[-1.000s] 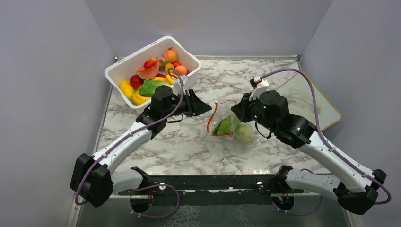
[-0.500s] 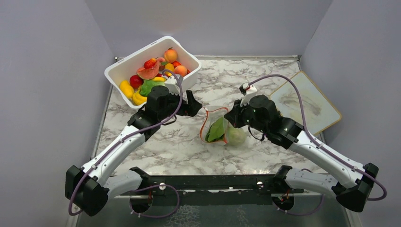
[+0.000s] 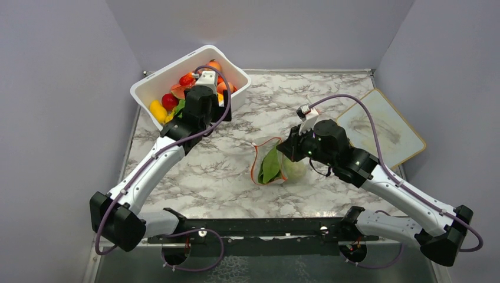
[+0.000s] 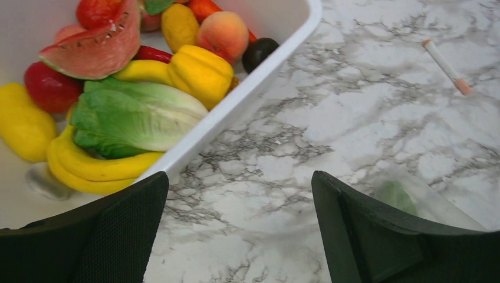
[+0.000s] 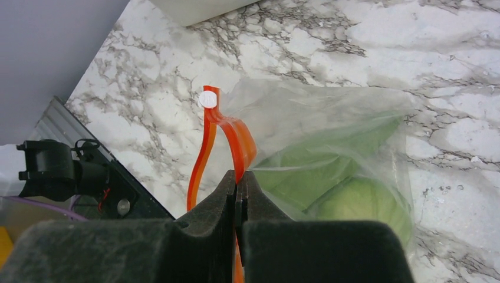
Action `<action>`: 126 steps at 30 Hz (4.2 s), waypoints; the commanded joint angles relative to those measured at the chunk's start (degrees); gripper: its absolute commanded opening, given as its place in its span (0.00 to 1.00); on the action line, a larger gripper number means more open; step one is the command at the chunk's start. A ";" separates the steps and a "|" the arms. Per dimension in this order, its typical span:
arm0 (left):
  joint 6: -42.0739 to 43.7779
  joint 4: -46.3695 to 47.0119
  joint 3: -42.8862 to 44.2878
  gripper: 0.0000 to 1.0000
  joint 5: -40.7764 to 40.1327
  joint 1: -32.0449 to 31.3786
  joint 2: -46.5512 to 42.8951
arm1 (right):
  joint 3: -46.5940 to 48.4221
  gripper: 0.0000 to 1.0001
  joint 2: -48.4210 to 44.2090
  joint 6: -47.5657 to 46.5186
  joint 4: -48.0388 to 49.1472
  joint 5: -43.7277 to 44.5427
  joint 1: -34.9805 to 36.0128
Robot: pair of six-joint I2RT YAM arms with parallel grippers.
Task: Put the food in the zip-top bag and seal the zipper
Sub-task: Pick up the fake fruit from the bin, then place the fake fruit in the zipper food storage bag.
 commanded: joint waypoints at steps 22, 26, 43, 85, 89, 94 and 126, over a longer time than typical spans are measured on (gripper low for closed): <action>14.43 -3.85 19.20 0.81 10.38 25.62 22.33 | 3.60 0.01 -0.26 0.73 -0.79 -3.19 0.07; 15.24 -3.59 20.76 0.91 14.79 28.29 26.47 | 5.05 0.01 0.77 1.13 -2.66 -2.39 0.07; 22.61 -3.06 35.01 0.68 19.85 34.07 44.47 | 6.13 0.01 0.96 2.80 -2.03 -6.07 0.07; 17.55 8.38 26.51 0.00 32.01 34.79 40.86 | -0.11 0.01 -4.10 7.92 -0.56 -5.68 0.06; 12.62 11.14 21.70 0.00 32.64 34.48 35.39 | 0.00 0.01 -3.76 8.60 0.05 -4.71 0.05; 9.52 12.35 16.35 0.00 30.96 34.06 29.28 | -0.24 0.01 -2.82 9.48 1.50 -2.87 0.07; 7.41 -8.86 -2.64 0.00 54.66 17.47 -8.14 | 8.73 0.01 9.21 11.74 4.43 13.14 0.07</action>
